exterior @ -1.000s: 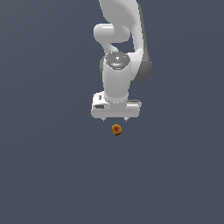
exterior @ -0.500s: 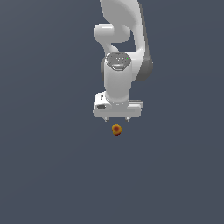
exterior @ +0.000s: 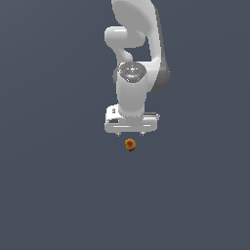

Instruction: Pick up the object and move it to a goal position.

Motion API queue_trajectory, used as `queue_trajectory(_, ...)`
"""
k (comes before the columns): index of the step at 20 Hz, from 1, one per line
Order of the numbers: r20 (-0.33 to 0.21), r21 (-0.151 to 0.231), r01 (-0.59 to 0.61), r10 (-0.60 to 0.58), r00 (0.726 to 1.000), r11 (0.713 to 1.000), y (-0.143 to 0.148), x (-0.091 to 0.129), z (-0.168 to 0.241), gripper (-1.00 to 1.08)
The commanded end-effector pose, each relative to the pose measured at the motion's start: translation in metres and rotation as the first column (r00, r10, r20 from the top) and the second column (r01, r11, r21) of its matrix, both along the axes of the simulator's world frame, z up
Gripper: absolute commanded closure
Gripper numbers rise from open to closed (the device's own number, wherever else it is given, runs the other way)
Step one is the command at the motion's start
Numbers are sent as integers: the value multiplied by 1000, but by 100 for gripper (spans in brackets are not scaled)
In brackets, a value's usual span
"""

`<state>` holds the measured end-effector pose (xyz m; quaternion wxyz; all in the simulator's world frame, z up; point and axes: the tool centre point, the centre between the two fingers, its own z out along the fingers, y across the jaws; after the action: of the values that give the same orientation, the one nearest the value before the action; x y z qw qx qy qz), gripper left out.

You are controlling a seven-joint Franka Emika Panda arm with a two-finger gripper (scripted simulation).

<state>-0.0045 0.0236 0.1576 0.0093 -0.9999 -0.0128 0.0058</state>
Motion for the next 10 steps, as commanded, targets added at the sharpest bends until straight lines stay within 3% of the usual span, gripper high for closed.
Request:
queue_trajectory(1, 1, -3, -33, 33, 999, 999, 0, -2, -8, -92)
queue_trajectory(10, 8, -14, -224, 224, 975, 975, 2, -13, -49, -92)
